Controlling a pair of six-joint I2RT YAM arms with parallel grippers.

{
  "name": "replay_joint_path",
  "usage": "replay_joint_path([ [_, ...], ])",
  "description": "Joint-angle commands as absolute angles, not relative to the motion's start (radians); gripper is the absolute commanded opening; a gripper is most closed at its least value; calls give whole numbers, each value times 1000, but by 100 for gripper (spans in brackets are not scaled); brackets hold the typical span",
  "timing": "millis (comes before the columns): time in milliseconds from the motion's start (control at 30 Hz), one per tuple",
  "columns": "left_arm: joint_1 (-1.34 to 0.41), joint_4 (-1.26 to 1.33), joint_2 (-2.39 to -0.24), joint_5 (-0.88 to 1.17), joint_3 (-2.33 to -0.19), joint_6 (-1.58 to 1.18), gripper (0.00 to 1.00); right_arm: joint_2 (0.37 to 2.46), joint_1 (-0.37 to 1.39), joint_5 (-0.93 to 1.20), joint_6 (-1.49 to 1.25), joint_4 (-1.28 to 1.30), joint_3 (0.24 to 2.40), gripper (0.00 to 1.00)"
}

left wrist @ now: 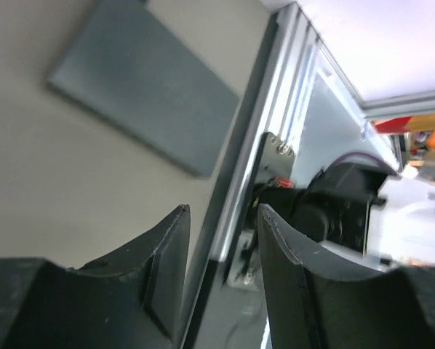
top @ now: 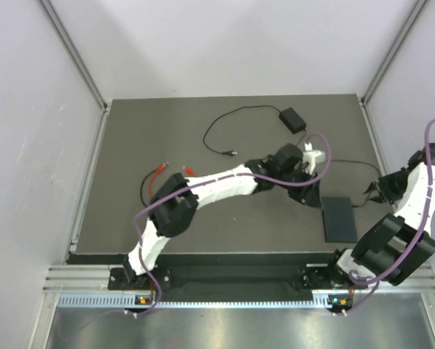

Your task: Pull the plug from the switch port

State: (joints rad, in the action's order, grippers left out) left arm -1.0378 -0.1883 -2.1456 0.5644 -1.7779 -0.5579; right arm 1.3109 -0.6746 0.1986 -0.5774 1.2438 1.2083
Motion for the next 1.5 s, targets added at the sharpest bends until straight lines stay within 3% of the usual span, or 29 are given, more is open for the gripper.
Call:
replay_joint_path([
  [0,-1071,-28,-2238,572,-1883,-653,48,1368,-759,126,-569,1250,1256,24],
  [167,-1123,-60,-2354,425,-2008,-620,47,1446,-837,81,-586,1229,1321,25],
  [400,-1129,-103,-2519,439,-2178,-738,42,1485,-839,94,-588,1172,1278,29],
  [500,-1146,-133,-2540,368,-2189,-735,36,1477,-830,54,-557,1164,1253,36],
  [667,-1181,-112,-2540,261,-2149,-703,37,1456,-717,5,-529,1132,1240,45],
  [933,-1198,-118,-2542,215,-2123,-677,38,1428,-652,-34,-542,1065,1151,44],
  [1200,-1200,-169,-2563,187,-2103,-689,38,1439,-575,-126,-607,1022,1094,36],
  [1467,-1200,-204,-2554,184,-2057,-709,38,1388,-511,-201,-709,925,1037,39],
])
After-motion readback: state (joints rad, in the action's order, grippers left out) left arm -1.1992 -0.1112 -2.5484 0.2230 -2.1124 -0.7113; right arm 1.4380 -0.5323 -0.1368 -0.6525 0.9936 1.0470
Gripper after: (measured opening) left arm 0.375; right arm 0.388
